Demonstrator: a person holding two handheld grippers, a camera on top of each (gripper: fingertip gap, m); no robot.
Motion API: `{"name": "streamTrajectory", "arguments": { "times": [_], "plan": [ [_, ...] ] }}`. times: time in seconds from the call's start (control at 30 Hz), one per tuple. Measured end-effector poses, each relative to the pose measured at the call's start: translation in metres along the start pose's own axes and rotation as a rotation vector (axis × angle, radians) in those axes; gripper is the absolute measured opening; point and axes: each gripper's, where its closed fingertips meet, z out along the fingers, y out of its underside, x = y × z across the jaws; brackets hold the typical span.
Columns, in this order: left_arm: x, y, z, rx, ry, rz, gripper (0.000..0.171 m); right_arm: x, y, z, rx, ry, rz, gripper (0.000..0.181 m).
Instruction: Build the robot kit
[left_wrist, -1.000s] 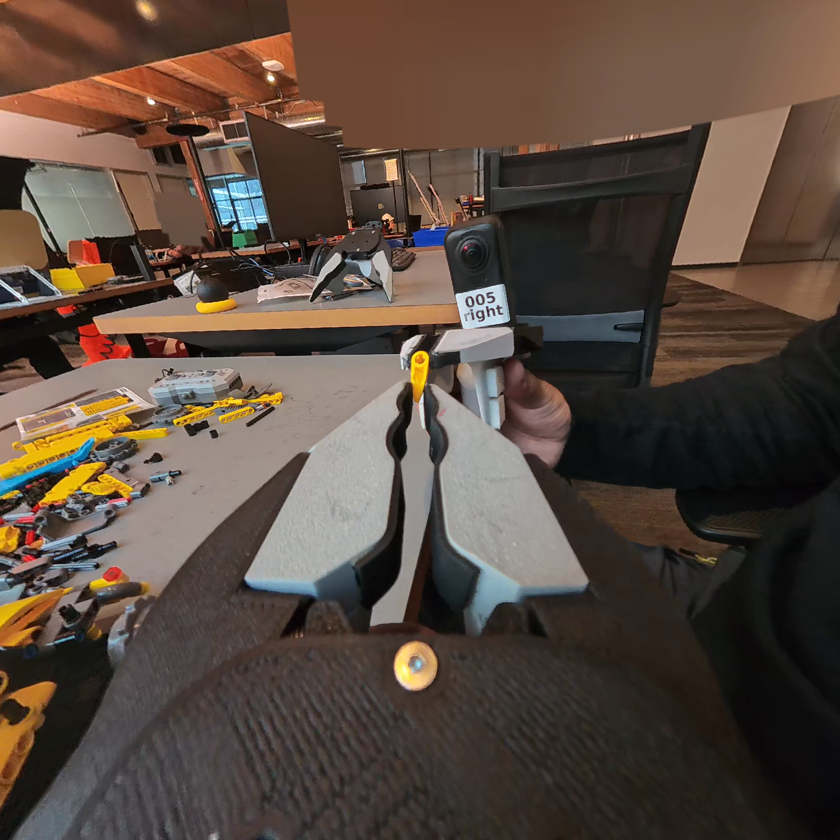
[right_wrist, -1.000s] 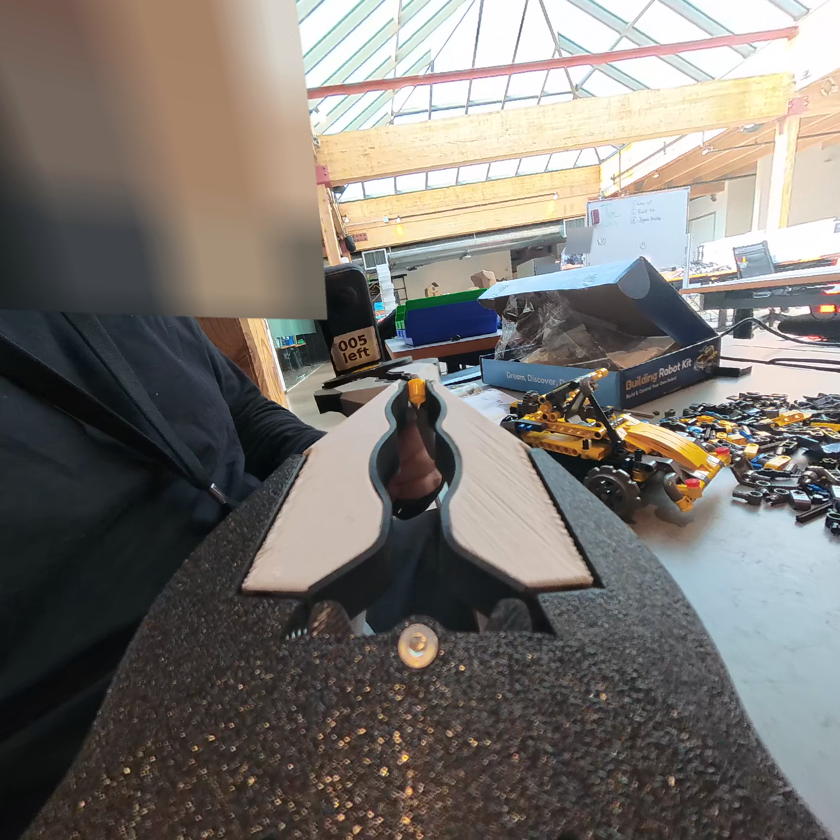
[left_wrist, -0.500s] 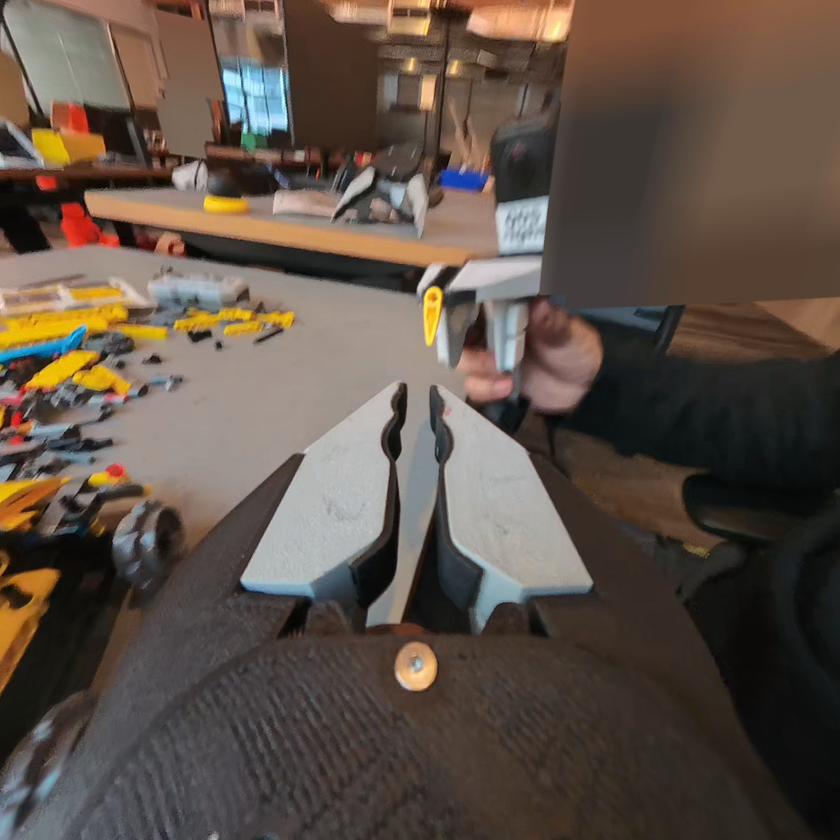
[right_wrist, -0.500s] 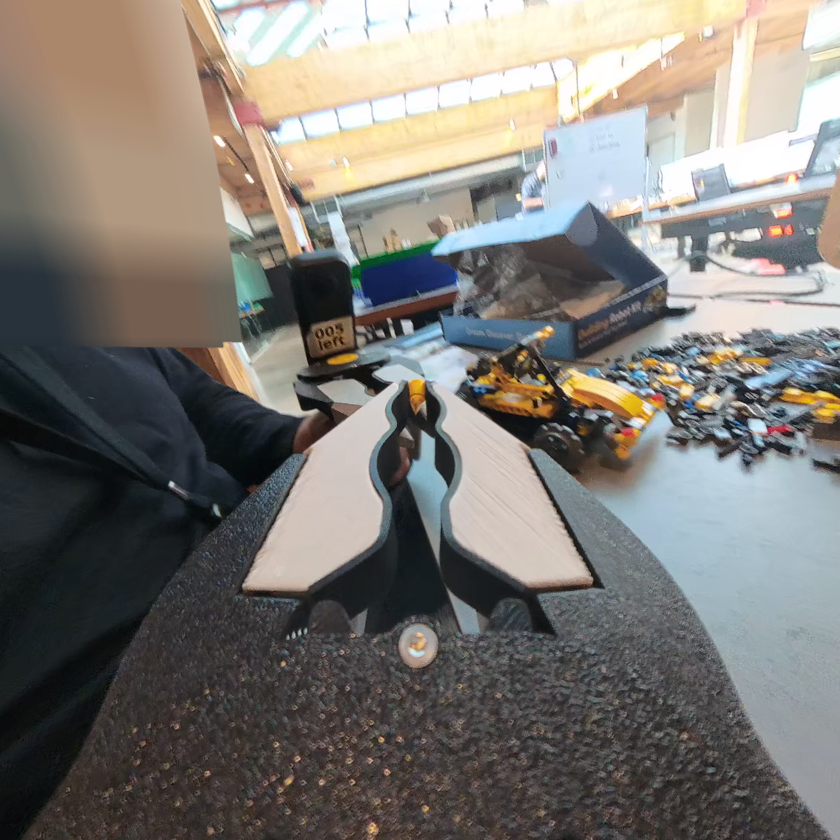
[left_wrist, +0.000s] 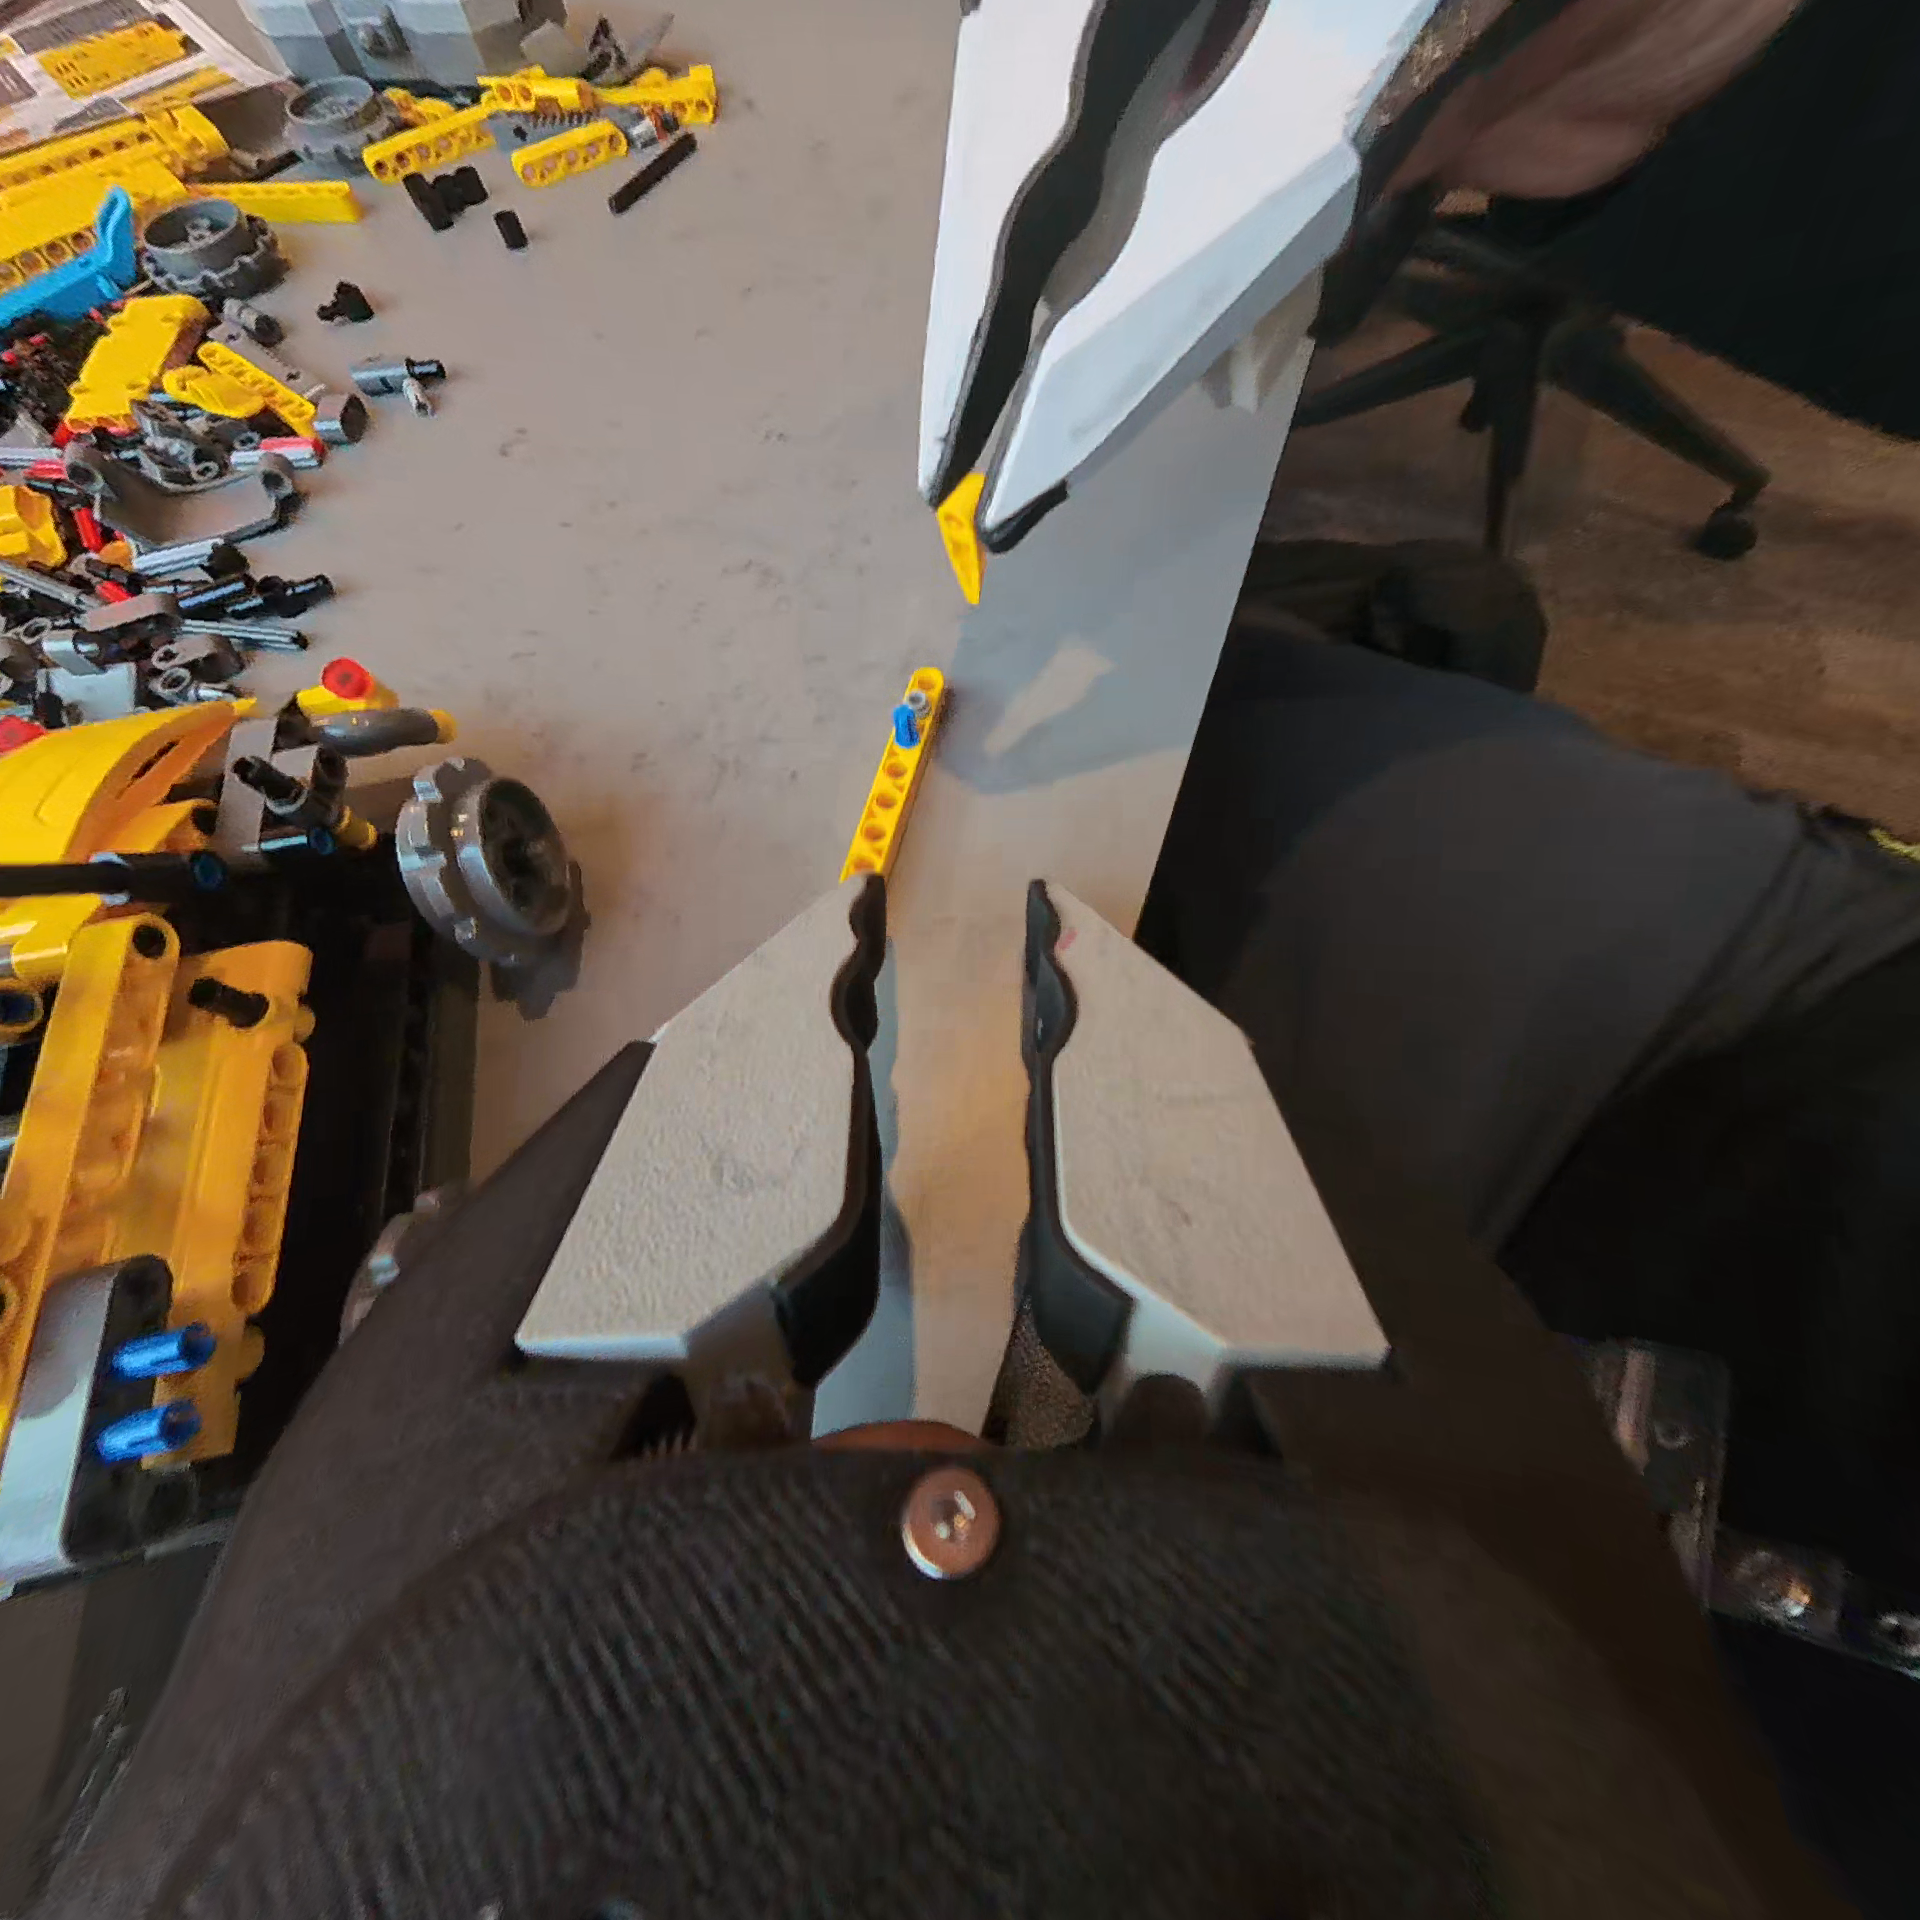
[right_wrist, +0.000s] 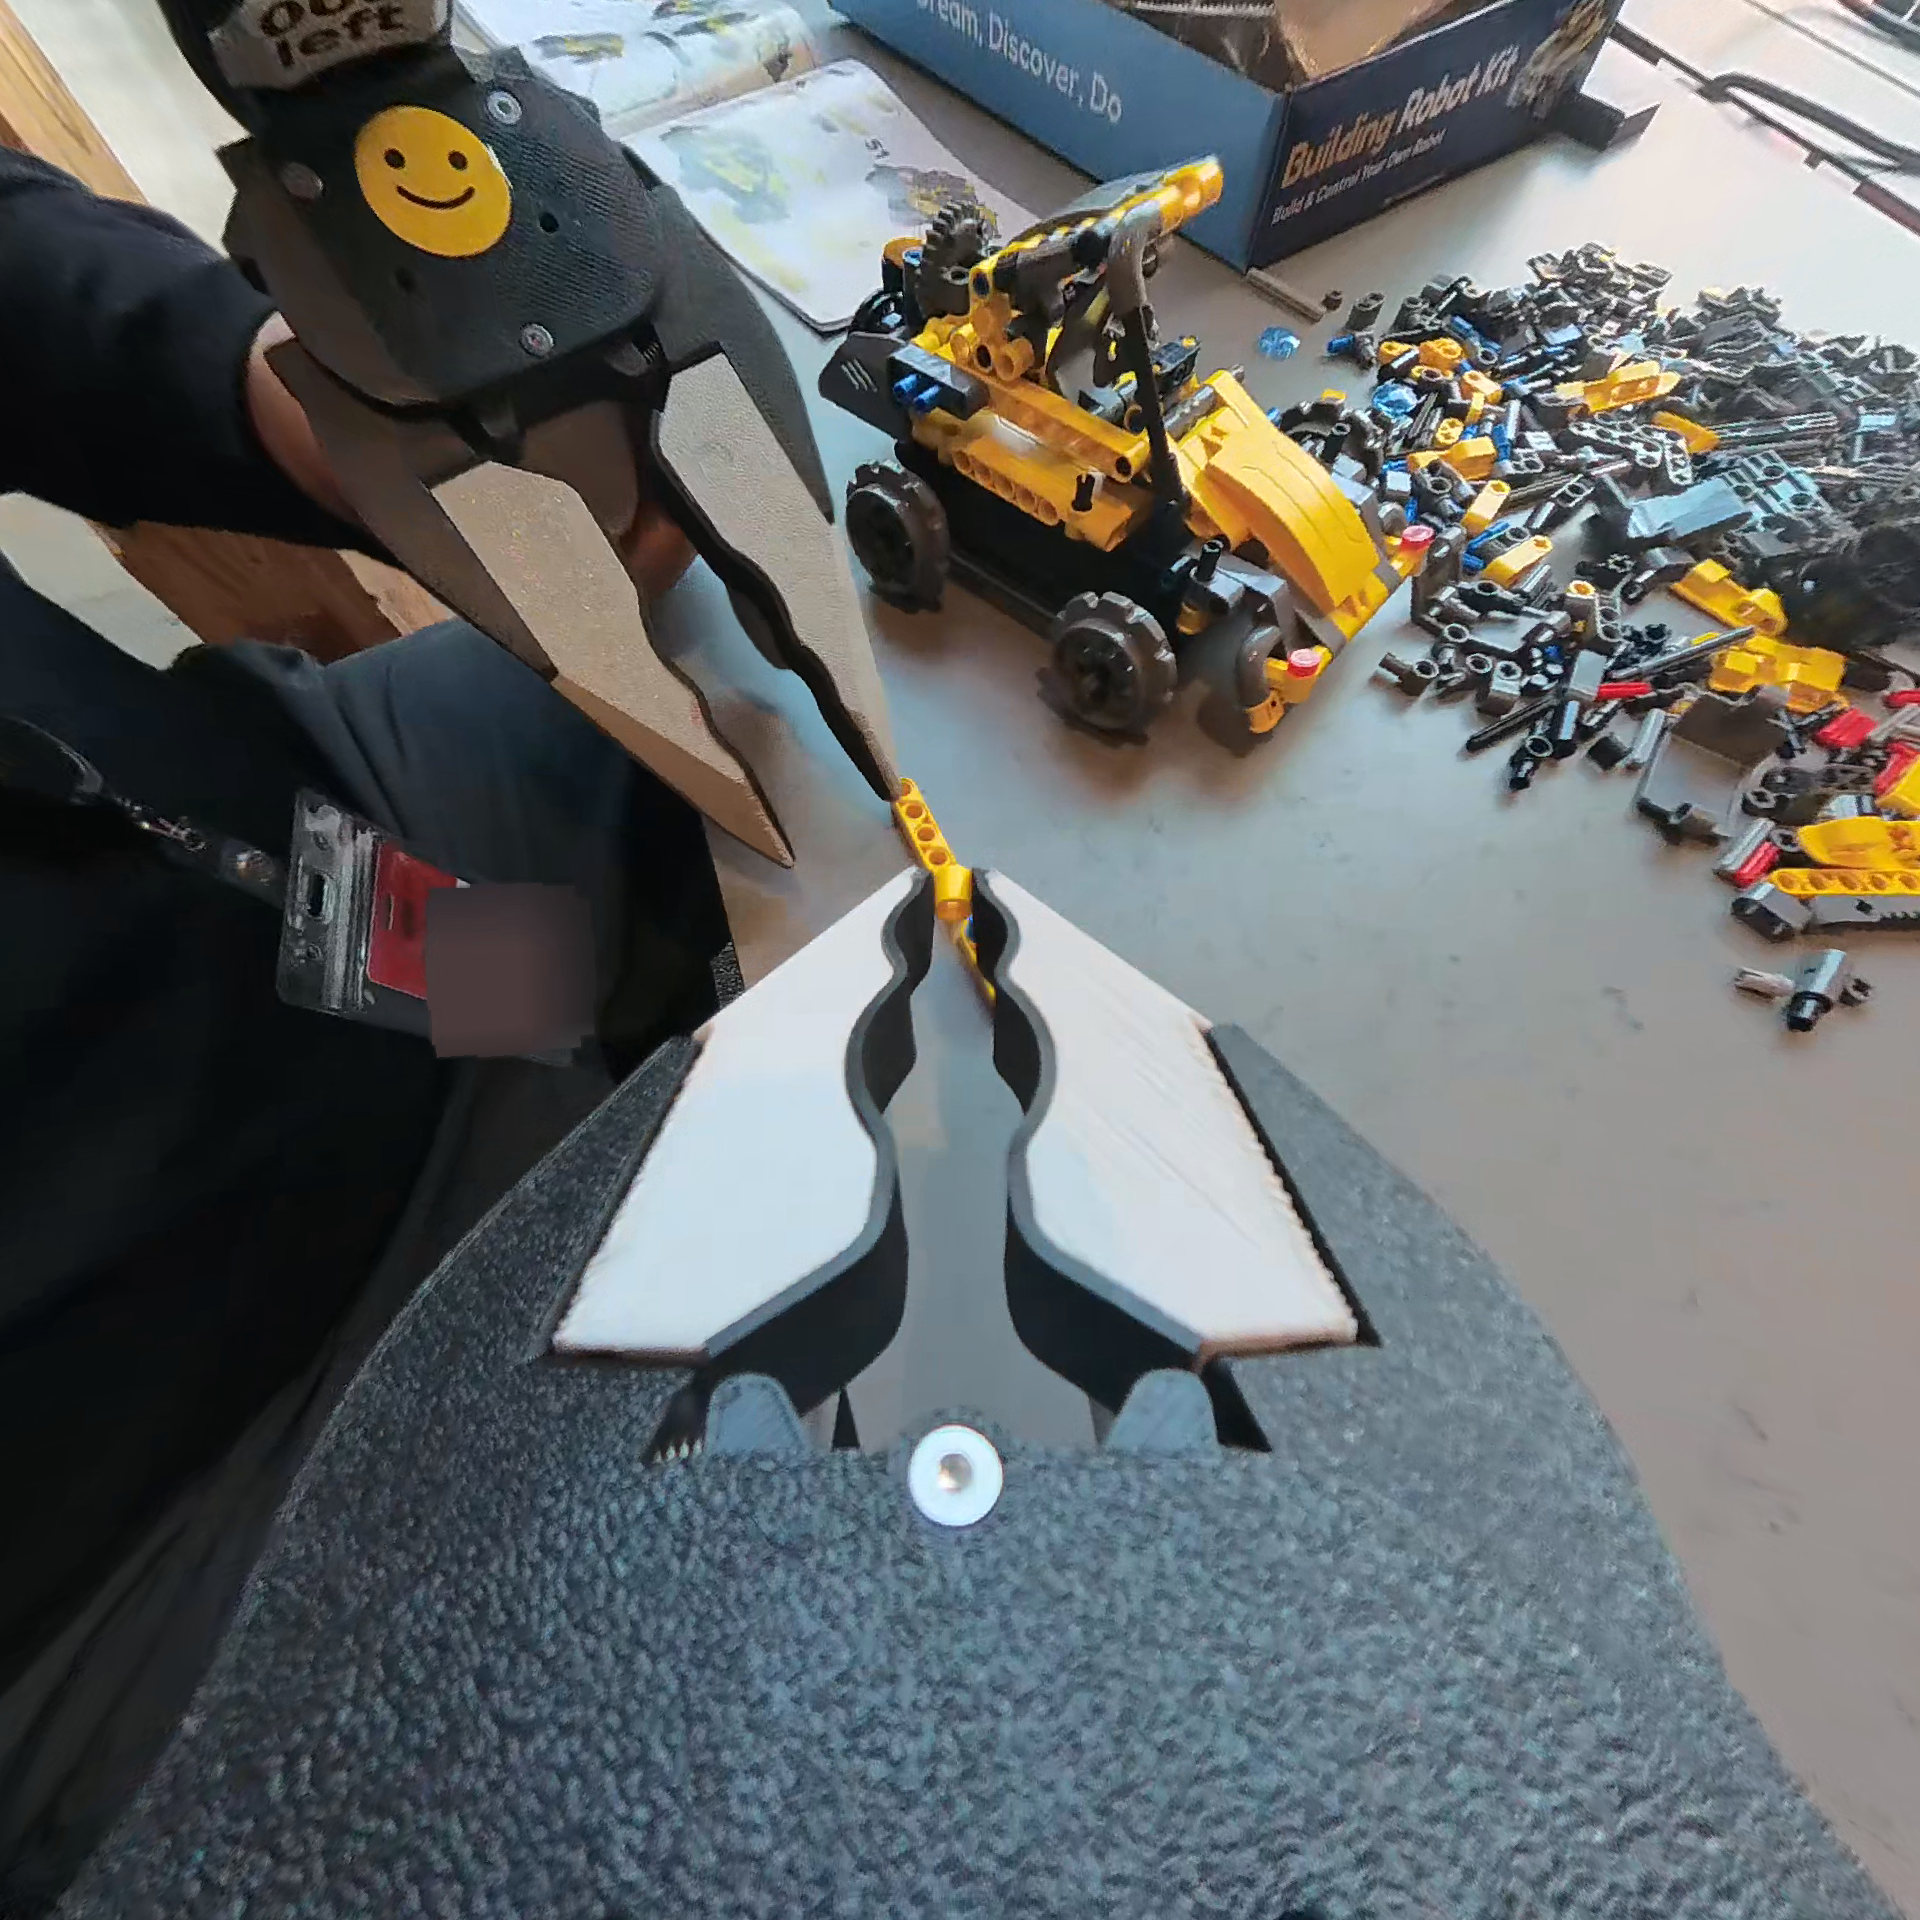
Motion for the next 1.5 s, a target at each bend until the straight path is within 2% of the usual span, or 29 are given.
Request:
{"name": "streamTrajectory", "arguments": {
  "times": [0.17, 0.37, 0.7, 0.9, 1.0, 1.07, 1.2, 1.27, 1.37, 1.43, 1.5],
  "plan": [
    [-0.002, -0.002, -0.005, 0.054, 0.005, -0.016, 0.022, -0.001, 0.002, 0.001, -0.009, 0.008, 0.019, 0.007],
    [0.001, -0.002, -0.006, 0.053, 0.074, -0.067, 0.024, -0.002, 0.001, 0.000, 0.004, 0.029, 0.041, 0.007],
    [0.002, -0.001, -0.006, 0.064, 0.012, 0.009, 0.024, -0.009, 0.004, -0.011, 0.018, 0.060, 0.070, 0.007],
    [0.004, -0.001, -0.007, 0.064, 0.042, -0.004, 0.025, -0.005, 0.008, -0.013, 0.039, 0.059, 0.099, 0.007],
    [0.007, -0.003, -0.009, 0.077, 0.071, -0.017, 0.028, 0.000, -0.001, -0.011, 0.070, 0.042, 0.103, 0.007],
    [0.015, -0.009, -0.016, 0.137, 0.107, -0.047, 0.026, 0.005, -0.012, -0.010, 0.106, 0.025, 0.094, 0.007],
    [0.044, -0.026, -0.031, 0.343, 0.235, -0.108, 0.022, 0.013, -0.037, -0.008, 0.179, -0.041, 0.072, 0.007],
    [0.052, -0.026, -0.033, 0.352, 0.268, -0.054, 0.024, 0.015, -0.054, -0.010, 0.223, -0.093, 0.076, 0.007],
    [0.049, -0.019, -0.041, 0.353, 0.262, 0.052, 0.025, 0.026, -0.059, -0.010, 0.072, -0.187, 0.119, 0.007],
    [0.055, -0.022, -0.054, 0.404, 0.359, 0.042, 0.025, 0.036, -0.067, -0.007, -0.018, -0.226, 0.128, 0.007],
    [0.046, -0.028, -0.060, 0.444, 0.359, -0.035, 0.026, 0.046, -0.082, 0.000, -0.076, -0.240, 0.140, 0.007]
  ]
}}
